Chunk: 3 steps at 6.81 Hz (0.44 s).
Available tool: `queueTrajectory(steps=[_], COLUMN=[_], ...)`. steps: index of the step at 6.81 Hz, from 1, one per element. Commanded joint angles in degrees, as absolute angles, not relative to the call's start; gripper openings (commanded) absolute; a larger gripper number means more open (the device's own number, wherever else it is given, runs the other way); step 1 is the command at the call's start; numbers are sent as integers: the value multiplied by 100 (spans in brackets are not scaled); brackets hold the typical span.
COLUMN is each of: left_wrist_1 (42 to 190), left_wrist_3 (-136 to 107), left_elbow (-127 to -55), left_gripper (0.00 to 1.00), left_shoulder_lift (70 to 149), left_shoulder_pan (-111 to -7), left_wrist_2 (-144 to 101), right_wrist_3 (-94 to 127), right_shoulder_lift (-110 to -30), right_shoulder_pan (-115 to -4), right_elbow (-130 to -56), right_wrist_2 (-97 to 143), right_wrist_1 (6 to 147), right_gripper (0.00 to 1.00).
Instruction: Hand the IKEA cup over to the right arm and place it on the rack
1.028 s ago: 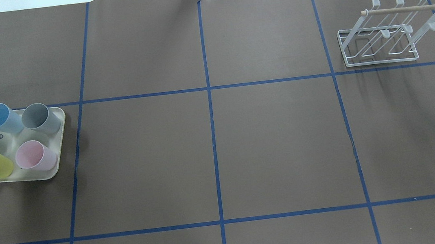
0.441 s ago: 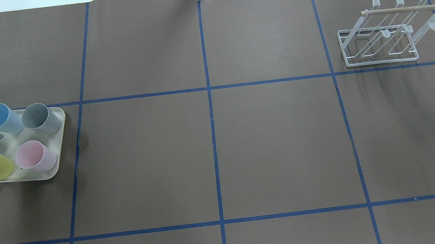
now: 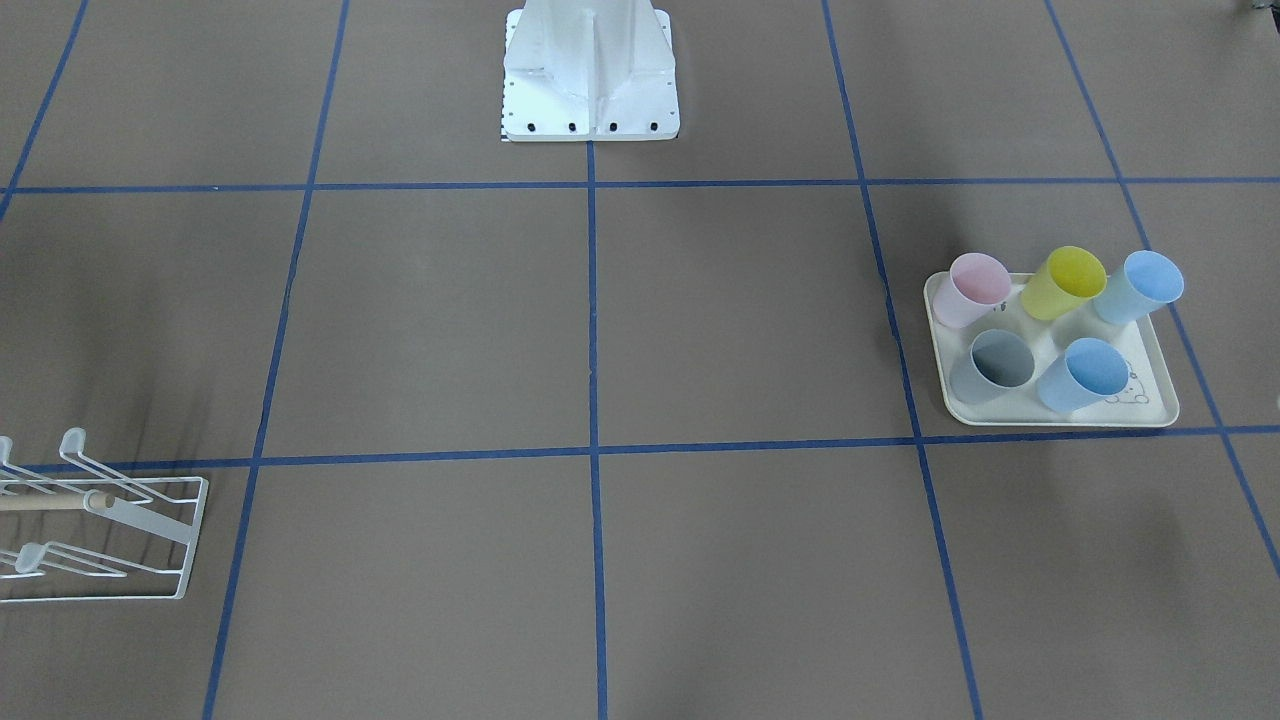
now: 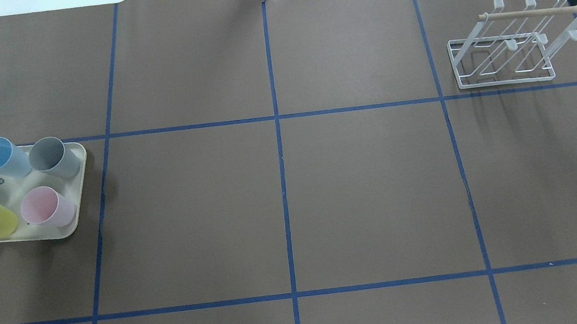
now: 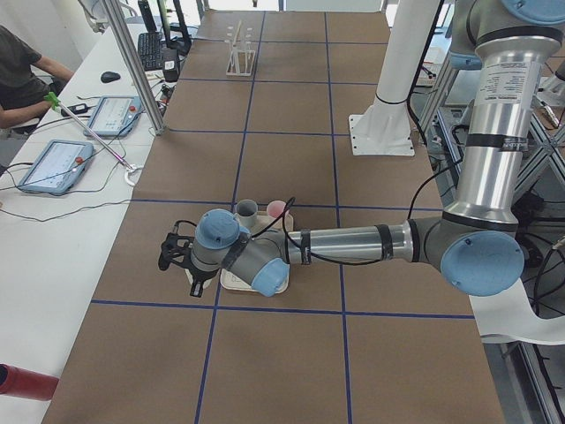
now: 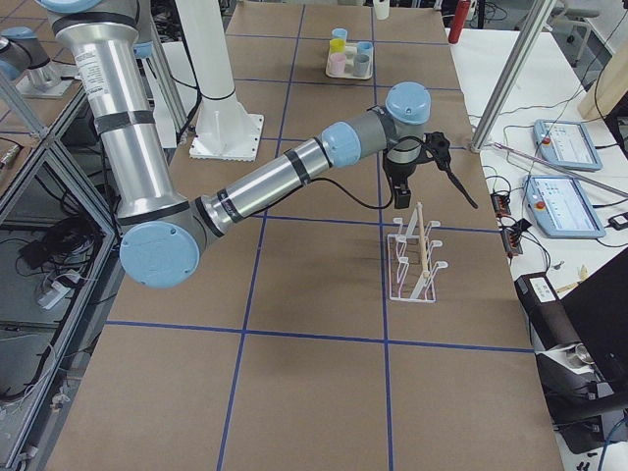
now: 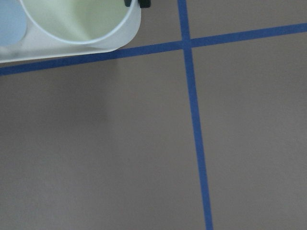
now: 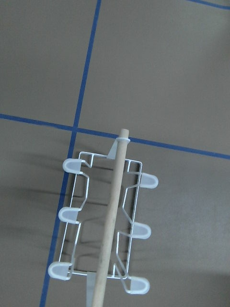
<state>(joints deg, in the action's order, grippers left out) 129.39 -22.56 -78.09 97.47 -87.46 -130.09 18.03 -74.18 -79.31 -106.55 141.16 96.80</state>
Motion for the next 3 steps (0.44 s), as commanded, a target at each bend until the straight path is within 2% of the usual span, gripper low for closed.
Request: queueTrajectory(steps=[1, 3], left_wrist_1=[12955, 13182], left_wrist_3=[-3078, -5367], left_elbow=[-7770, -7866], left_gripper=[0, 0], left_shoulder_lift=[10525, 11002], left_shoulder_pan=[-8798, -8142], left_wrist_2=[-12604, -12586], right_wrist_3=[2772, 2891], right_shoulder_lift=[-7147, -6735], right_shoulder_pan=[-7656, -7542], right_elbow=[-10617, -10556], right_wrist_2=[14080, 13705], right_wrist_1=[9642, 9650], right_gripper=[100, 100])
